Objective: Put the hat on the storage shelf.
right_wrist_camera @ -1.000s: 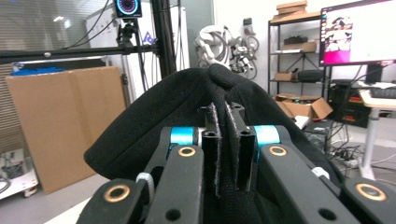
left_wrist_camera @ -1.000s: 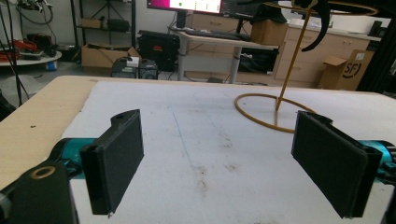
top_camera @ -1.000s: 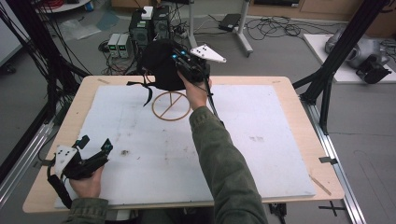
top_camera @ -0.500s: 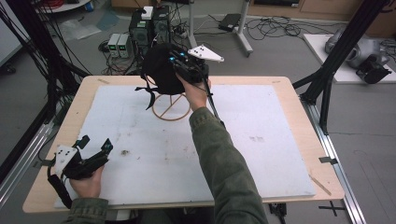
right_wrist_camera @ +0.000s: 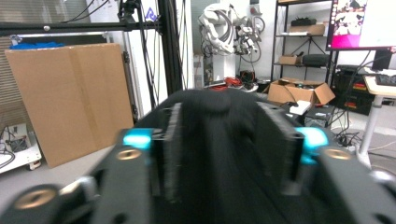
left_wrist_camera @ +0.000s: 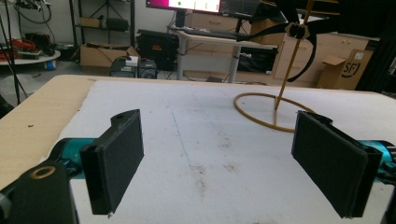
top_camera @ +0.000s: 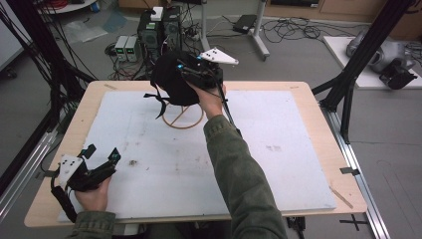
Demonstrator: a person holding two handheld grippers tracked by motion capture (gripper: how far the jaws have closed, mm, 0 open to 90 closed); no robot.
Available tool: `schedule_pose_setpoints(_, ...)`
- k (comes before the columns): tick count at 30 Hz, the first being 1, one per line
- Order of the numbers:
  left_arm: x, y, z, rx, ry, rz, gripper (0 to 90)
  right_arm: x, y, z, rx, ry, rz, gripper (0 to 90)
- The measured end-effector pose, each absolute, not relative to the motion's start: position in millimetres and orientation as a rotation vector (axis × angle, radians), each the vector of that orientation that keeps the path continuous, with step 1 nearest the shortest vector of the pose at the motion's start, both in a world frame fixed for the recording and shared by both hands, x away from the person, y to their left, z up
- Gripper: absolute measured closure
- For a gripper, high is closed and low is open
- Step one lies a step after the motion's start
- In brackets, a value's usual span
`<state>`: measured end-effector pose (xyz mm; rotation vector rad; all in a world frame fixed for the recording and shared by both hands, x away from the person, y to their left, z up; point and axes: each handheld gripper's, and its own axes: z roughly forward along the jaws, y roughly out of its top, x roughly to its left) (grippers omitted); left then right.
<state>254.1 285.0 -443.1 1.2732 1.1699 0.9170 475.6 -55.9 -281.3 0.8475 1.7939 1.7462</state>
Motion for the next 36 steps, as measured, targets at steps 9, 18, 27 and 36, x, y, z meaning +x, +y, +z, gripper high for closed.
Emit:
schedule_pose_setpoints(9,254,285,-443,1.274,1.169,0.916,17.0,477,-64,-278,0.885,1.77,1.782,25.2)
schedule_pose_setpoints(18,254,285,-443,1.278,1.168,0.915,17.0,474,-77,-277,0.928,1.746,1.721,12.0)
schedule_pose_setpoints(27,254,284,-443,1.275,1.166,0.916,17.0,467,-102,-283,0.945,1.744,1.675,11.9)
schedule_pose_setpoints(36,253,283,-443,1.271,1.159,0.921,17.1,449,-126,-300,0.98,1.719,1.668,11.9)
